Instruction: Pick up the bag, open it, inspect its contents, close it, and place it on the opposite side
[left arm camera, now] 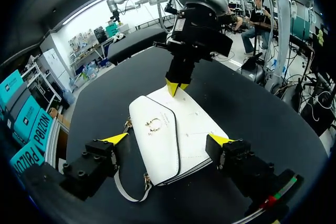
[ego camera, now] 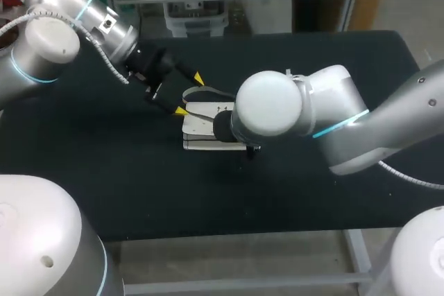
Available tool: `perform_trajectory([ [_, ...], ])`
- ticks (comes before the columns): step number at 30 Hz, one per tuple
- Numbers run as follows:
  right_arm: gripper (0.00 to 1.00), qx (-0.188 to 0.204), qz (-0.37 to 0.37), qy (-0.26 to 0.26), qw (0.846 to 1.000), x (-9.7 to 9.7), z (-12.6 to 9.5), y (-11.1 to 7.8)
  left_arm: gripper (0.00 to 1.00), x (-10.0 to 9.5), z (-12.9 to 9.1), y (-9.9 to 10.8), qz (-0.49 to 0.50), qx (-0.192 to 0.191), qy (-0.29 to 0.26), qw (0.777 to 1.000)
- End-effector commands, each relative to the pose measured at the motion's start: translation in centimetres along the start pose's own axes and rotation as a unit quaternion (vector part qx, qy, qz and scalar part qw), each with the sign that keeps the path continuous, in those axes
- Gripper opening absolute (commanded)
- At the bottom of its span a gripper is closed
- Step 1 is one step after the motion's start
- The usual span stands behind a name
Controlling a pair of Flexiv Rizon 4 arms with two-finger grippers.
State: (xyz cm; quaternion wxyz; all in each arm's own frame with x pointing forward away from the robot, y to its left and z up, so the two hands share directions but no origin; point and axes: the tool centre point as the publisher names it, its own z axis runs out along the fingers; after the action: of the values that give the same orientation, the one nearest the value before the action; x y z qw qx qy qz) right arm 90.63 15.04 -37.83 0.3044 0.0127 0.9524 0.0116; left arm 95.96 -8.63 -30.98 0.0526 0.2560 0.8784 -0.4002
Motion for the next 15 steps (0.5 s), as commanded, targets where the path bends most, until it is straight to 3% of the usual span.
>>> perform_trajectory([
  [1, 0.00, 0.004, 0.001, -0.001, 1.000, 0.0, 0.2, 0.2, 1.00, 0.4, 0.1, -0.1, 0.001, -0.001, -0.019, 1.000],
  [15, 0.00, 0.004, 0.001, -0.001, 1.000, 0.0, 0.2, 0.2, 1.00, 1.1, 2.8, -1.1, 0.129, -0.009, -0.051, 0.990],
])
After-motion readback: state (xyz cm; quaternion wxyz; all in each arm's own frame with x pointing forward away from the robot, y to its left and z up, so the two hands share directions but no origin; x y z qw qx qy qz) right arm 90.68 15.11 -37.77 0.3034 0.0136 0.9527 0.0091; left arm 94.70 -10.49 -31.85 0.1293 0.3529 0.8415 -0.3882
